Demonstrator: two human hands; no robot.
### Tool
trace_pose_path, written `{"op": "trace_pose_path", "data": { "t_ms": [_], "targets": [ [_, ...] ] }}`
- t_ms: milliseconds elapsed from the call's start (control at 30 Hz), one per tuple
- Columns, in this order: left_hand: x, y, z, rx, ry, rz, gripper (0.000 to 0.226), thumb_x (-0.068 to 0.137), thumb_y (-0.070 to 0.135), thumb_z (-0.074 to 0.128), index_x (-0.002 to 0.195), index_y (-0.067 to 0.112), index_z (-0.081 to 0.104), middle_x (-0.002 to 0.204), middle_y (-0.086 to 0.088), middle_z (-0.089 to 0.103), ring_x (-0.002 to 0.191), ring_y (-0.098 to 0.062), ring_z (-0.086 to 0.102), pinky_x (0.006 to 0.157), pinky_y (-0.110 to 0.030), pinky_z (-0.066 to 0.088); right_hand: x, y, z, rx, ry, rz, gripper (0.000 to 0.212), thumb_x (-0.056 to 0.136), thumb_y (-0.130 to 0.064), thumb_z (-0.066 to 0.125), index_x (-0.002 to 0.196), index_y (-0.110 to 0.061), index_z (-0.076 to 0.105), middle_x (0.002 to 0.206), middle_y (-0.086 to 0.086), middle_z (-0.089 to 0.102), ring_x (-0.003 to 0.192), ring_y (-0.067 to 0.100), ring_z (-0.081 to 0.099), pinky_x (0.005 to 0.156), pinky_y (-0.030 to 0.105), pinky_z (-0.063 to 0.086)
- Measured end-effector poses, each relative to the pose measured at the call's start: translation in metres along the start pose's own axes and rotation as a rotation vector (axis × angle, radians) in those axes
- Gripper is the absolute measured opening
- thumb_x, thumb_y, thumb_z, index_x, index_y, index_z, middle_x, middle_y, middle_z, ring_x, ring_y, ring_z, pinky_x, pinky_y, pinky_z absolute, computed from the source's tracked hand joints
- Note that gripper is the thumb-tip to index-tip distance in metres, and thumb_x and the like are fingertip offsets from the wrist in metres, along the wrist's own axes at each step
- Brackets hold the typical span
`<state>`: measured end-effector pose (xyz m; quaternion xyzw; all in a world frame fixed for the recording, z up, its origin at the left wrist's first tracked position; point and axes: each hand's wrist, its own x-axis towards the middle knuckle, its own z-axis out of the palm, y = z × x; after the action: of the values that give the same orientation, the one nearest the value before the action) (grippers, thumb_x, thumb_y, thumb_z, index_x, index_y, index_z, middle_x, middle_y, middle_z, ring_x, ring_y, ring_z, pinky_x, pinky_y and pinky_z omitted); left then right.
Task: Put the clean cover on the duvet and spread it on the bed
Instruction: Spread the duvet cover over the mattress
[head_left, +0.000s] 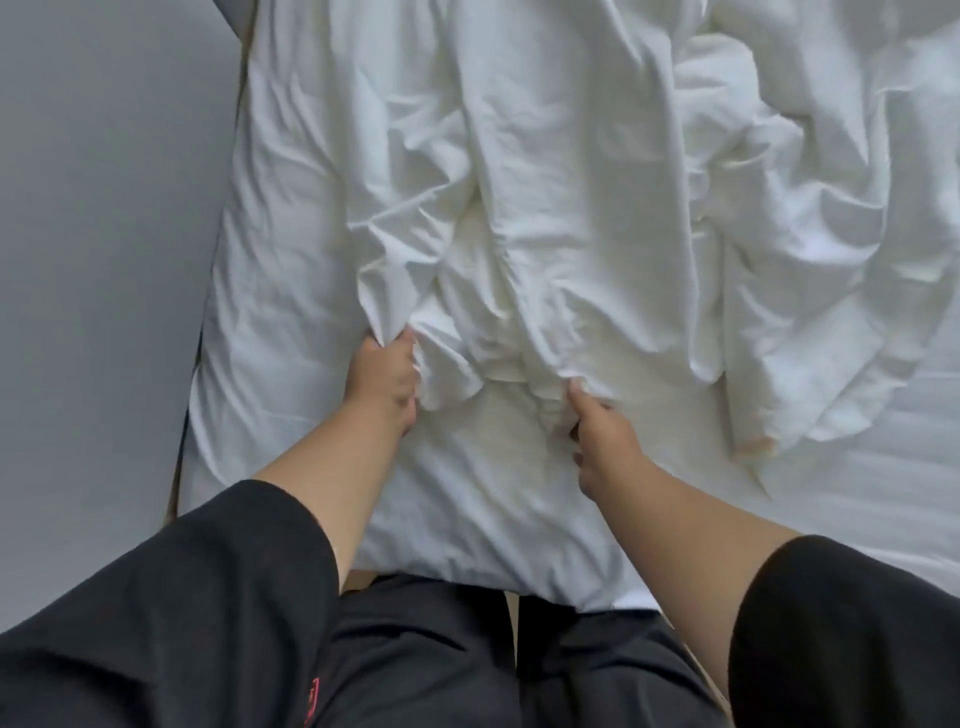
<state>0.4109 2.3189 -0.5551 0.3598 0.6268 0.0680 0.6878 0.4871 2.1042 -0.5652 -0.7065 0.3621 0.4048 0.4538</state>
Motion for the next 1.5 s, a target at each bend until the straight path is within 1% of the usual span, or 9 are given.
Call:
{"op": "trace_pose_path", "data": {
  "t_ms": [167, 267, 433, 667, 767, 1000, 1300, 1400, 1500],
  "targets": [
    [-0.041, 0.141, -0.056, 0.037, 0.003, 0.297, 0.039, 0.088, 0.021, 0.062, 0.126, 0.009, 0.067, 0.119, -0.01, 0.072, 0.111, -0.021, 0.069, 0.1, -0.041, 0.054, -0.02, -0.063, 0.018, 0.224, 0.04, -0.097, 0.016, 0.094, -0.009, 0.057, 0.109, -0.013, 0.06, 0.094, 0.006, 0.058, 0.069, 0.014, 0.06, 0.071, 0.031, 0.056],
    [-0.076, 0.225, -0.077, 0.262, 0.078, 0.599, 0.018, 0.092, 0.013, 0.059, 0.103, 0.016, 0.072, 0.078, 0.016, 0.072, 0.07, 0.008, 0.066, 0.066, -0.014, 0.053, -0.062, -0.092, 0.036, -0.133, 0.061, -0.193, 0.017, 0.094, -0.014, 0.054, 0.11, -0.012, 0.059, 0.092, 0.003, 0.046, 0.081, 0.02, 0.055, 0.076, 0.027, 0.054],
    [-0.12, 0.293, -0.067, 0.598, 0.131, 0.838, 0.009, 0.085, 0.032, 0.06, 0.085, 0.024, 0.063, 0.073, 0.011, 0.061, 0.06, -0.003, 0.054, 0.055, -0.016, 0.044, -0.208, -0.087, 0.124, -0.337, -0.55, -0.41, 0.011, 0.086, -0.007, 0.047, 0.082, -0.016, 0.046, 0.078, 0.012, 0.042, 0.052, 0.02, 0.043, 0.04, 0.026, 0.043],
    [-0.116, 0.325, -0.093, 1.167, 0.356, 0.971, 0.038, 0.073, 0.038, 0.05, 0.111, 0.031, 0.047, 0.116, -0.023, 0.058, 0.106, -0.049, 0.055, 0.093, -0.062, 0.049, -0.269, -0.077, 0.131, -0.776, -1.014, -0.54, 0.006, 0.1, -0.028, 0.057, 0.106, -0.026, 0.056, 0.09, 0.002, 0.06, 0.072, 0.016, 0.058, 0.062, 0.03, 0.055],
    [-0.119, 0.281, -0.067, 1.464, 0.357, 0.952, 0.055, 0.074, 0.025, 0.064, 0.127, 0.016, 0.053, 0.121, -0.027, 0.052, 0.112, -0.051, 0.047, 0.096, -0.061, 0.044, -0.232, -0.063, 0.073, -0.914, -0.814, -0.428, 0.026, 0.099, -0.043, 0.058, 0.117, -0.025, 0.062, 0.1, 0.0, 0.066, 0.08, 0.015, 0.06, 0.074, 0.029, 0.053],
    [-0.146, 0.125, 0.02, 1.461, -0.343, 0.706, 0.025, 0.091, 0.025, 0.058, 0.115, 0.019, 0.063, 0.112, -0.002, 0.062, 0.102, -0.023, 0.059, 0.085, -0.037, 0.048, -0.138, -0.032, -0.12, -0.884, -0.235, -0.203, 0.018, 0.096, -0.025, 0.056, 0.099, -0.011, 0.067, 0.091, 0.006, 0.067, 0.076, 0.021, 0.061, 0.071, 0.033, 0.049],
    [-0.191, 0.003, 0.13, 1.604, -0.409, 0.646, 0.009, 0.091, 0.025, 0.055, 0.082, 0.027, 0.058, 0.083, 0.01, 0.06, 0.079, -0.013, 0.057, 0.071, -0.034, 0.049, -0.05, -0.046, -0.285, -0.721, -0.041, -0.171, 0.017, 0.094, -0.018, 0.053, 0.078, -0.021, 0.05, 0.078, 0.0, 0.05, 0.067, 0.017, 0.045, 0.06, 0.029, 0.036],
    [-0.208, -0.058, 0.18, 1.625, -0.429, 0.601, 0.009, 0.093, 0.033, 0.057, 0.094, 0.026, 0.061, 0.087, 0.012, 0.059, 0.082, -0.014, 0.057, 0.072, -0.033, 0.048, -0.01, -0.043, -0.323, -0.547, -0.025, -0.08, 0.014, 0.093, -0.021, 0.053, 0.107, -0.022, 0.052, 0.094, 0.0, 0.048, 0.071, 0.015, 0.04, 0.06, 0.028, 0.033],
    [-0.217, -0.125, 0.235, 1.625, -0.486, 0.493, 0.032, 0.093, 0.046, 0.061, 0.118, 0.026, 0.057, 0.105, 0.01, 0.056, 0.091, -0.011, 0.057, 0.074, -0.028, 0.044, 0.034, -0.038, -0.353, -0.352, -0.086, 0.023, 0.064, 0.097, -0.027, 0.057, 0.155, -0.017, 0.03, 0.135, 0.01, 0.051, 0.095, 0.017, 0.054, 0.077, 0.03, 0.044]
  ]
}}
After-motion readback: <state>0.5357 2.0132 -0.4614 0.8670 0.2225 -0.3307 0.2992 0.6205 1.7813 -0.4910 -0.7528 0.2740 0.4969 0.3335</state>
